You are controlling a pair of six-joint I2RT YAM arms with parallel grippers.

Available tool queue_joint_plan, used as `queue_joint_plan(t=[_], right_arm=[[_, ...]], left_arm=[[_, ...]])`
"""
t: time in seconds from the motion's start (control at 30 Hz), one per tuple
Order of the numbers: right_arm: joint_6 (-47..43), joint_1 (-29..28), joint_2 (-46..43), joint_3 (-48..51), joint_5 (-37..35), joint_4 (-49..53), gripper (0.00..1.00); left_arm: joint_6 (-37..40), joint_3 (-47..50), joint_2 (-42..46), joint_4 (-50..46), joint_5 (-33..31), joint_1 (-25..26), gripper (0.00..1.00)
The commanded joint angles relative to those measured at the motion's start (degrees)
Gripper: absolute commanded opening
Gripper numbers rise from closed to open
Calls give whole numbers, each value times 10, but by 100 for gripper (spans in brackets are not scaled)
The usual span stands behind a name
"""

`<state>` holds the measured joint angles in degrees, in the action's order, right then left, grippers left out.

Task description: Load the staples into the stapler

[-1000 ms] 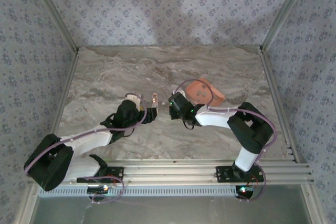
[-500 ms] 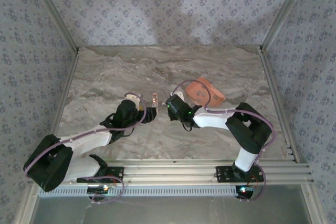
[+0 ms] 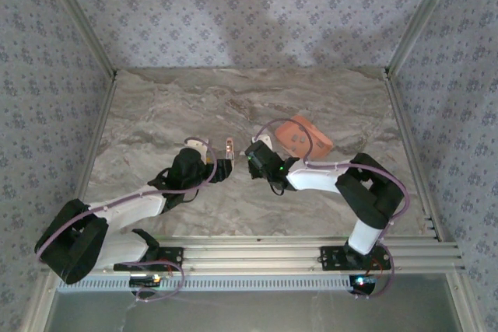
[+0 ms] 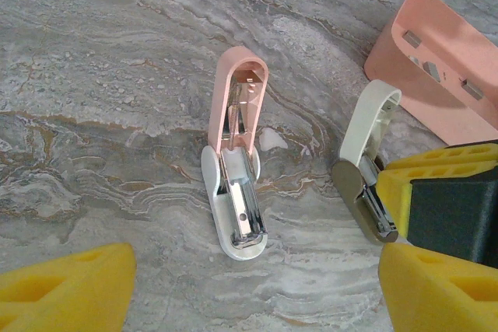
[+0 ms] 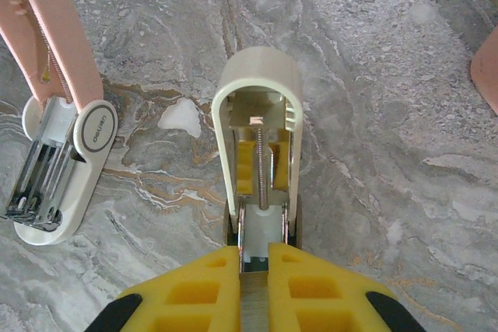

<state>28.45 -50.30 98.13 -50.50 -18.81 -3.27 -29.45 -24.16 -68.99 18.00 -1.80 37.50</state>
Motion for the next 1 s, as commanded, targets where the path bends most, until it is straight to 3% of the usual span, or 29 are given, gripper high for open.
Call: queue_joint_plan(t=[0.0,0.97], right_arm=[[-4,-3,-11,5,-20,-2,12],[21,-4,4,11,-16,46,12]], left_arm=[[3,3,4,7,-1,-2,82],[3,-2,-6,12,4,-2,81]])
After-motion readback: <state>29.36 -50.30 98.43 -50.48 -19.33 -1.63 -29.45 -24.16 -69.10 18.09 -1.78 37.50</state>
